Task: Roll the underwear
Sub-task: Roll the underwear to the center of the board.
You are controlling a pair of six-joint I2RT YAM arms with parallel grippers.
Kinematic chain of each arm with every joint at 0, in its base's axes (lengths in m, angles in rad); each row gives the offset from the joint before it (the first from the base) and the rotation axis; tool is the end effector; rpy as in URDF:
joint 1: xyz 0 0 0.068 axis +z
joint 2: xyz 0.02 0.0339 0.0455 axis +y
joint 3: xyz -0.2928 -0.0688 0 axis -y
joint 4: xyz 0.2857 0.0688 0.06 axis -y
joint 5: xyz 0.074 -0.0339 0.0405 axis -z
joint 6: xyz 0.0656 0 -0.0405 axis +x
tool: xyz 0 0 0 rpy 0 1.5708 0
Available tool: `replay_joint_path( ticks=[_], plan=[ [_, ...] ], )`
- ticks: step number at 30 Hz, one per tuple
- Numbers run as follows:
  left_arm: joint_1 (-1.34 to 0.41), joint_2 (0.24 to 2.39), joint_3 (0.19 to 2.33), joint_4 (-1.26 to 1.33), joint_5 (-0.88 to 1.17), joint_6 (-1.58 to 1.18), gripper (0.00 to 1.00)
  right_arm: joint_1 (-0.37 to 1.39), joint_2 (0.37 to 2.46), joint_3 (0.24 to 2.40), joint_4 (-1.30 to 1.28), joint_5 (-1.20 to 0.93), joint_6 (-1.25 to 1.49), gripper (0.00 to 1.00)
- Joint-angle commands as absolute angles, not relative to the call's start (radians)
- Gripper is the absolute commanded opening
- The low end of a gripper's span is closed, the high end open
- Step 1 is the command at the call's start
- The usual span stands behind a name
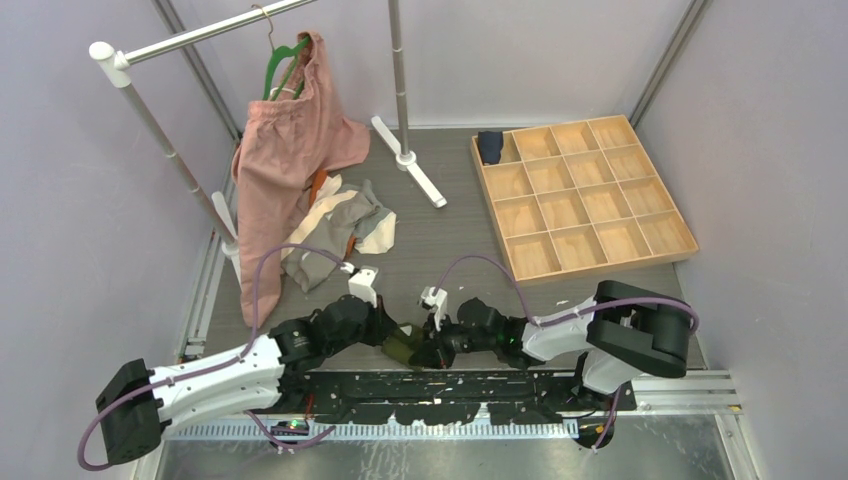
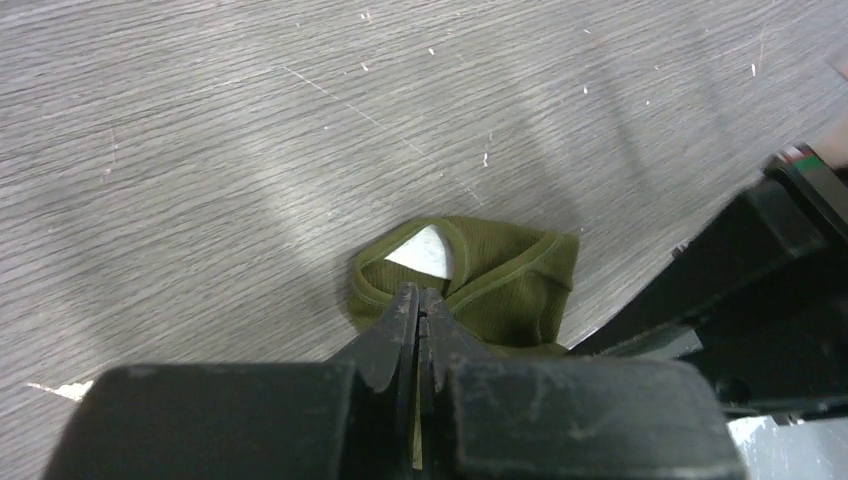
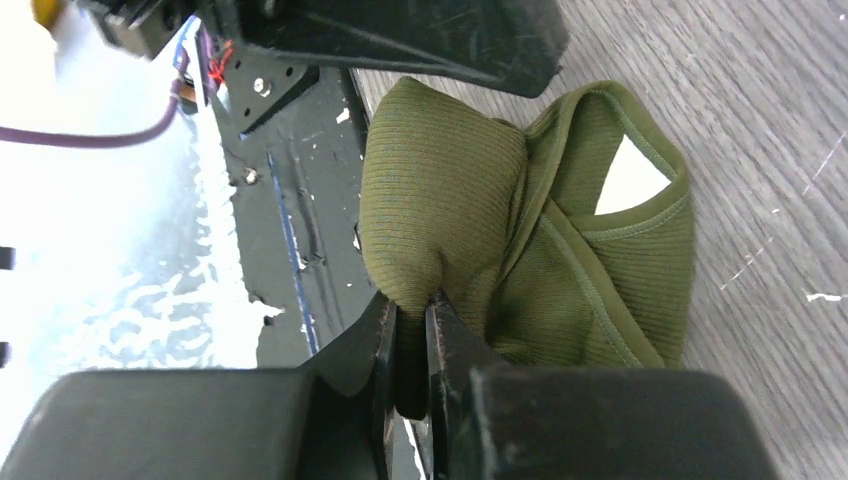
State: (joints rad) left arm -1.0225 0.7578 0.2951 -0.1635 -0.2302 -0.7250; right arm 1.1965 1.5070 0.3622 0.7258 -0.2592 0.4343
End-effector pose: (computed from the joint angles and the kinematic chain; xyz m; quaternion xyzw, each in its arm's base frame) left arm 0.1178 -0.1641 0.1601 0.0794 0.8826 -0.2809 0.3685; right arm 0.0939 0.2850 0.1144 -0.3747 0.7458 0.4674 0.2913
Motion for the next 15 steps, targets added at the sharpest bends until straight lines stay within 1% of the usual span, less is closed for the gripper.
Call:
replay_joint_path(
  ticks=[1,7,15],
  plan=[
    [-1.021,0.732,0.339,-0.111,-0.190,-0.686,0.01,1.134,1.546,0.343,0.852,-0.407,0.616,0.01],
    [-1.020,0.724,0.348,-0.113,-0.156,-0.664,0.01,1.039,1.605,0.349,0.870,-0.481,0.736,0.01],
    [-1.022,0.816,0.365,-0.033,-0.056,-0.639,0.01,0.968,1.672,0.323,0.920,-0.495,0.839,0.01]
  ],
)
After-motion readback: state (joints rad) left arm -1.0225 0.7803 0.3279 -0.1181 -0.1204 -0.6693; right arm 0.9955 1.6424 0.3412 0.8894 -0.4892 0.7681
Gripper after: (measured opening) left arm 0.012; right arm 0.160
